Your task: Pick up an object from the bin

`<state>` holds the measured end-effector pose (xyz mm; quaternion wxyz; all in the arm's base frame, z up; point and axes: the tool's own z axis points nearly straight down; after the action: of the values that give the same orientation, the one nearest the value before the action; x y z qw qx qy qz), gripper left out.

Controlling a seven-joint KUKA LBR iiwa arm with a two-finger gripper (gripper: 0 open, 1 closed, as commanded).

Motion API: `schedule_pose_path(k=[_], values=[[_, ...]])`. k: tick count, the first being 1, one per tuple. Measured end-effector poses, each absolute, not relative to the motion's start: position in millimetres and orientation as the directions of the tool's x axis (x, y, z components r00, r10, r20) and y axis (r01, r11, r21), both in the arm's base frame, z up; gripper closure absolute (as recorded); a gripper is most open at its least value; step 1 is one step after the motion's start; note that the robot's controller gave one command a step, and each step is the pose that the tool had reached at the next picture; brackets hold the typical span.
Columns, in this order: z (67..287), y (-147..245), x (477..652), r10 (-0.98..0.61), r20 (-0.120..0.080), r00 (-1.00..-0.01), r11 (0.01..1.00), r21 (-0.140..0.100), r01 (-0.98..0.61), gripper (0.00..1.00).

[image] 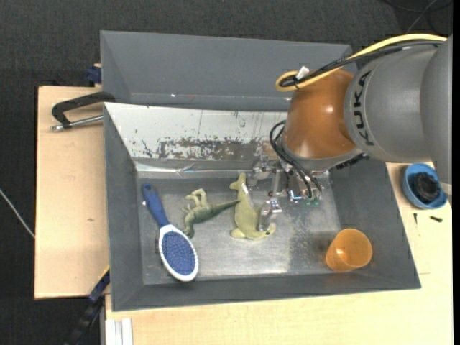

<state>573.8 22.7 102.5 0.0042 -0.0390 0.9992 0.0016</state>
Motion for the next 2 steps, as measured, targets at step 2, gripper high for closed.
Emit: schedule_pose_path(k=[2], values=[[72.9,57.7,562.7,0.604,-0.005,-0.797,0.797,0.006,0.604,0.00]])
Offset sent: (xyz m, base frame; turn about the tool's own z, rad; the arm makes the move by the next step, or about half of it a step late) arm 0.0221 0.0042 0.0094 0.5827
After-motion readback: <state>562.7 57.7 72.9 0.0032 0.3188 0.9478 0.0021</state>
